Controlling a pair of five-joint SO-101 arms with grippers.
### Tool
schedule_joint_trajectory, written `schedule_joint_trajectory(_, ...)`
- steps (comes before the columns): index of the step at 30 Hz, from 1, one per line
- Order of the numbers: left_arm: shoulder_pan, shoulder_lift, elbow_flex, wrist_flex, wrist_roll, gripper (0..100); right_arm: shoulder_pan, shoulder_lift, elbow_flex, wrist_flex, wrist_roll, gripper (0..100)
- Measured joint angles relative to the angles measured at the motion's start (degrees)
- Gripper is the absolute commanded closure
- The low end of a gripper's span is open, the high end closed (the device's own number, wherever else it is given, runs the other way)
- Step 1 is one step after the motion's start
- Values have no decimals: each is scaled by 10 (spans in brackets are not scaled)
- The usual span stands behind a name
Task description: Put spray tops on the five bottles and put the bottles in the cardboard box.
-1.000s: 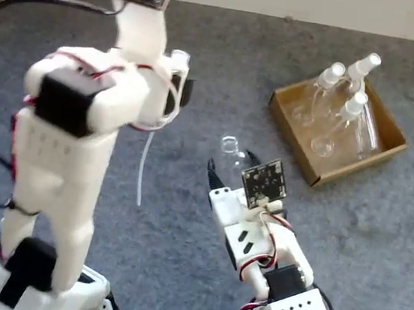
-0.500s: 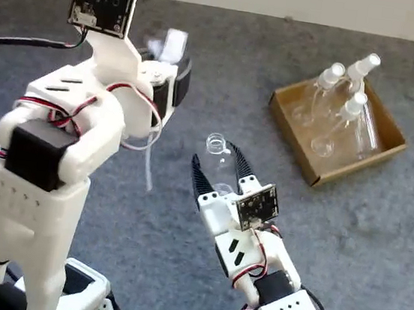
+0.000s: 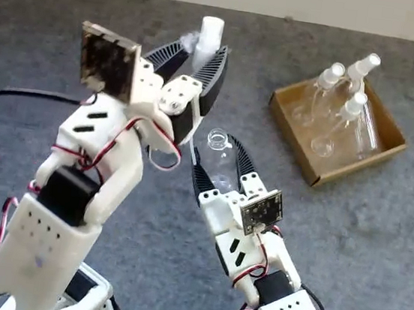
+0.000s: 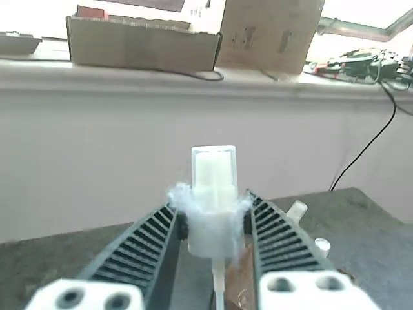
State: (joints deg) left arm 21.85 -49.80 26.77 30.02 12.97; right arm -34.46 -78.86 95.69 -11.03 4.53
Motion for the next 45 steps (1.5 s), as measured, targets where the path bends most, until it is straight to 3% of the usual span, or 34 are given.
schedule_joint_trajectory(8, 3, -34, 18, -102, 0, 951, 0, 0, 0, 0, 0, 872)
schedule_joint_trajectory(17, 2, -36, 145, -271, 0, 952, 0, 1, 0, 0, 0, 872)
schedule_joint_trajectory(29, 54, -40, 211, -290, 0, 952, 0, 0, 0, 0, 0, 872)
schedule_joint_trajectory(45, 54, -40, 222, -291, 0, 952, 0, 0, 0, 0, 0, 872)
